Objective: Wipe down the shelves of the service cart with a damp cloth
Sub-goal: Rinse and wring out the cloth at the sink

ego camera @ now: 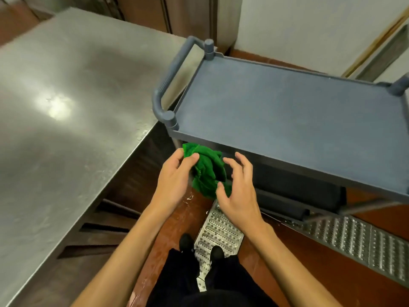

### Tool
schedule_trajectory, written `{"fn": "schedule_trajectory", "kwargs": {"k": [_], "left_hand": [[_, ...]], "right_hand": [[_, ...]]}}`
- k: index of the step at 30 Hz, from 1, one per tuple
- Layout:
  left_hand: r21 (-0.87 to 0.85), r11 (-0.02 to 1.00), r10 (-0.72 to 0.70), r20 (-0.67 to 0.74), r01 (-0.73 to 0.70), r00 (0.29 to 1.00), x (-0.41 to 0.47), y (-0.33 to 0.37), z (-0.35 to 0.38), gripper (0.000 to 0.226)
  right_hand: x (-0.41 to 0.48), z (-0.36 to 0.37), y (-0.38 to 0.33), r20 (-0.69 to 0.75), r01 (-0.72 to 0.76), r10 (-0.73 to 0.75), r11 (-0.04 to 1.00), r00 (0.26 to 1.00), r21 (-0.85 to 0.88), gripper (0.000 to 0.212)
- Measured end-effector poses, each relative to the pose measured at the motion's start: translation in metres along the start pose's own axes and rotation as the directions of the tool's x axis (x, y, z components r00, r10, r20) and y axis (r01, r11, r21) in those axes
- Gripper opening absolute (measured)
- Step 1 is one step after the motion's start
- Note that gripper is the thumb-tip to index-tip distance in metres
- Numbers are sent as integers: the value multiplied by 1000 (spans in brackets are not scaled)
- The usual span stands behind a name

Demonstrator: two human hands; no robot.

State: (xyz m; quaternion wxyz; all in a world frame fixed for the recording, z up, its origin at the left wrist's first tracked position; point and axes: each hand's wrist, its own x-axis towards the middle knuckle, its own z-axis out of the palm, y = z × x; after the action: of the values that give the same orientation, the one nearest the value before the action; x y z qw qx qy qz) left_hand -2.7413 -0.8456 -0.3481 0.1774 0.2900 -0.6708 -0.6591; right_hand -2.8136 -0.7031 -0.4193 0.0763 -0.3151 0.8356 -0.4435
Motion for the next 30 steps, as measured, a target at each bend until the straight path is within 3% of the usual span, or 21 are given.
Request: {"fn": "schedule_trajectory", "kwargs": {"k": [6, 10, 12, 16, 19, 21, 24, 30], "left_hand": [[-112, 994, 0, -127, -15, 992, -17, 29, -32, 21], [-175, 984, -24, -245, -20, 969, -41, 44, -59, 21], [-249, 968, -42, -319, -41, 947, -55, 49, -75, 16], [-417, 900, -64, -411, -125, 909, -82, 55, -106, 35], [-456, 873, -59, -450, -172, 891, -105, 55, -127, 31], [-455, 869, -52, -477, -195, 877, -123, 54, -140, 25], [-450, 864, -42, -510, -225, 859, -155, 52, -161, 22], [-434, 864, -53, -583, -255, 811, -235, 46, -205, 32]], "right_hand": [[-1, 31, -3, 93, 4, -8, 999, 996, 34, 44], [10, 38, -22, 81, 107, -122, 981, 989, 161, 24], [15, 40, -34, 150, 157, -191, 964, 970, 214, 20], [11, 46, -63, 425, 170, -308, 928, 851, 331, 38], [-4, 55, -86, 525, 205, -382, 908, 760, 364, 49], [-16, 67, -103, 581, 119, -362, 903, 729, 413, 51], [-33, 93, -122, 575, 129, -340, 918, 744, 375, 29], [-75, 133, -171, 576, 315, -395, 918, 716, 239, 40]]}}
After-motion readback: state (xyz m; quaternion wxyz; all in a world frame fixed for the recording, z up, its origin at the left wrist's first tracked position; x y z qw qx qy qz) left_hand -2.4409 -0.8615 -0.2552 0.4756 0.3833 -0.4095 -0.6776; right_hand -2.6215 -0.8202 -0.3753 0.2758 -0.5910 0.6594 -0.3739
